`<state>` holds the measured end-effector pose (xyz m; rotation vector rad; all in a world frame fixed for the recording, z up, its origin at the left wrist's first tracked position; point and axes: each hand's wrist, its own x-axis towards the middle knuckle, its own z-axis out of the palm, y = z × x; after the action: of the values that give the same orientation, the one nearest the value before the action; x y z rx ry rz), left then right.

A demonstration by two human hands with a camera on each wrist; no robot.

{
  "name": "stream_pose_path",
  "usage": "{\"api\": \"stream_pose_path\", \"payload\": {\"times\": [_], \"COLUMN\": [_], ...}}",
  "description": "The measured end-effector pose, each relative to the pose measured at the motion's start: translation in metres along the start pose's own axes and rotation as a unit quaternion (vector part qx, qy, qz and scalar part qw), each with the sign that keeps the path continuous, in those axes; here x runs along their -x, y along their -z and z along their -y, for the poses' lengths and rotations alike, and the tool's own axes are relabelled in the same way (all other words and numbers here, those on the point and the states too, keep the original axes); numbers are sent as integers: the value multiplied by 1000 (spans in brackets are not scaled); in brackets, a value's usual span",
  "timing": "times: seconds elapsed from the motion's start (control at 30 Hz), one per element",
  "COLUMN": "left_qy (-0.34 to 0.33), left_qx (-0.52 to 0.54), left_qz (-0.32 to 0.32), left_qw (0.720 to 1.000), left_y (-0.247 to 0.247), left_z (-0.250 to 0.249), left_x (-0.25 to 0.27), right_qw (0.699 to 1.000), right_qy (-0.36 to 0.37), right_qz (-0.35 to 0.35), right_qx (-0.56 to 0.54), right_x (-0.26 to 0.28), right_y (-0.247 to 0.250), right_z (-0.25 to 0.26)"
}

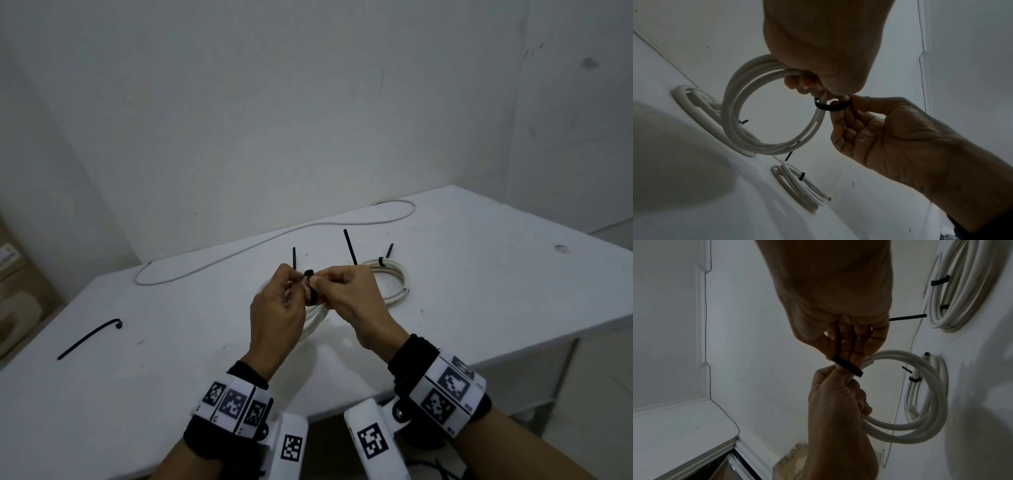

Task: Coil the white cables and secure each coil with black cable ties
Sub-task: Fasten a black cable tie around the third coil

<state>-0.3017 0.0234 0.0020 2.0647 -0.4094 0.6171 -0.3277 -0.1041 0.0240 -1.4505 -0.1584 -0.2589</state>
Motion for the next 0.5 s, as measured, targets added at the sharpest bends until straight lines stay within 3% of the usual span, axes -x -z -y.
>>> {"api": "stream_pose_path", "payload": {"times": [0.23, 0.33, 0.43, 0.5], "left_qy": [-13, 1, 29, 53], "left_qx": [-5, 20, 54, 77], "left_qz": [21, 31, 54, 75], "left_qw": [1000, 999, 997, 993], "left_y": [2, 7, 11, 13], "left_z": [-1, -9, -11, -13], "left_x": [2, 0, -5, -6], "right_qw": [998, 995, 961, 940], "right_qy": [-59, 7, 127, 182], "right_qz": [33, 43, 26, 20], "right_qx": [-4, 88, 242, 289], "right_x": [-4, -7, -14, -18], "right_y": [7, 7, 8, 10], "right_z": [5, 4, 0, -1]}}
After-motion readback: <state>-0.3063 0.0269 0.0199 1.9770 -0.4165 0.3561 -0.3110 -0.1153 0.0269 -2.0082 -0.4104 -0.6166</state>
